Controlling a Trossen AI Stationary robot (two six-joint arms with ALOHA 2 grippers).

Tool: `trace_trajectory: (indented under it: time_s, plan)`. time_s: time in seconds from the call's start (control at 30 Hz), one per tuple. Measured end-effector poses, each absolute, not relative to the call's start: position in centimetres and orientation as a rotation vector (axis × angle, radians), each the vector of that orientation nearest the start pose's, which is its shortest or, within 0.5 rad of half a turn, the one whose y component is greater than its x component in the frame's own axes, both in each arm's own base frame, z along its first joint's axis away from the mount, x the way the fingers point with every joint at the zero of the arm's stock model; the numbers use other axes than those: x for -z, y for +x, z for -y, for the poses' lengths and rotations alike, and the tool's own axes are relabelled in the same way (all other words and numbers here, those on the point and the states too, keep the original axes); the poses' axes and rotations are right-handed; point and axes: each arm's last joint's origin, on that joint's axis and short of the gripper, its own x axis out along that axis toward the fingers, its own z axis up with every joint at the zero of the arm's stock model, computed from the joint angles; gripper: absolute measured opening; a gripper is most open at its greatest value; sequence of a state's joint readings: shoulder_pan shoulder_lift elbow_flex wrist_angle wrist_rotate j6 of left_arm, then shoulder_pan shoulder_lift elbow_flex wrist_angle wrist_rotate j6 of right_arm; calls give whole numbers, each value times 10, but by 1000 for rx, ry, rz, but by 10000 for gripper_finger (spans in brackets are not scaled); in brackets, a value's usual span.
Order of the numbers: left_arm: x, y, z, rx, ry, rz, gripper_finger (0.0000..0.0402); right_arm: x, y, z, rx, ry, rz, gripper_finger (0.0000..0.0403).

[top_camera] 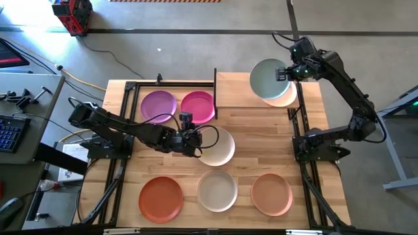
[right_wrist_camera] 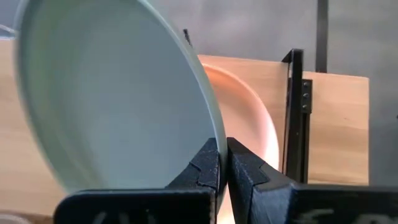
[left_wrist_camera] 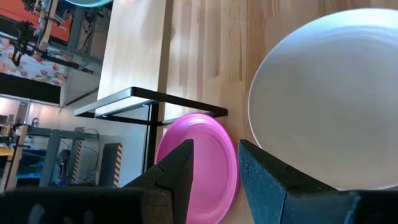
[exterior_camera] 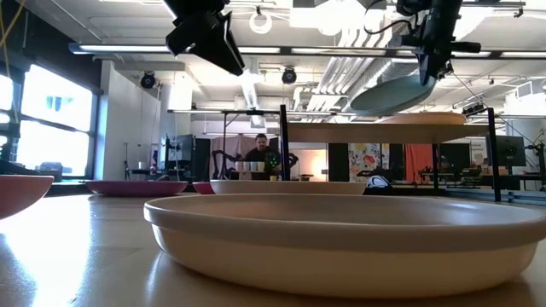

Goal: Place and stack plates onto a shelf
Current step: Stack the blue plate on top of the white plate

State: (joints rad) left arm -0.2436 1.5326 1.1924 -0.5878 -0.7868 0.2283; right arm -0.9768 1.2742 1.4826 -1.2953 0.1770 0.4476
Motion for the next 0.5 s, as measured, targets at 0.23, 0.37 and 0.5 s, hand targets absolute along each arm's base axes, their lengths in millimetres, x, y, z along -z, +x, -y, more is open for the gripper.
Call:
trace_trajectory:
  time_s: [0.23,0.37,0.5]
  plan:
    - [-271,309,56,-412,672,-878,117,-381,120,186,1310,781,-771,0]
    - [-271,309,56,-412,672,-878,117,-387,122,189,1301,748,-723,0]
    - [-271,309,56,-412,671,-878,117,-392,122,189,1307,733,-694,0]
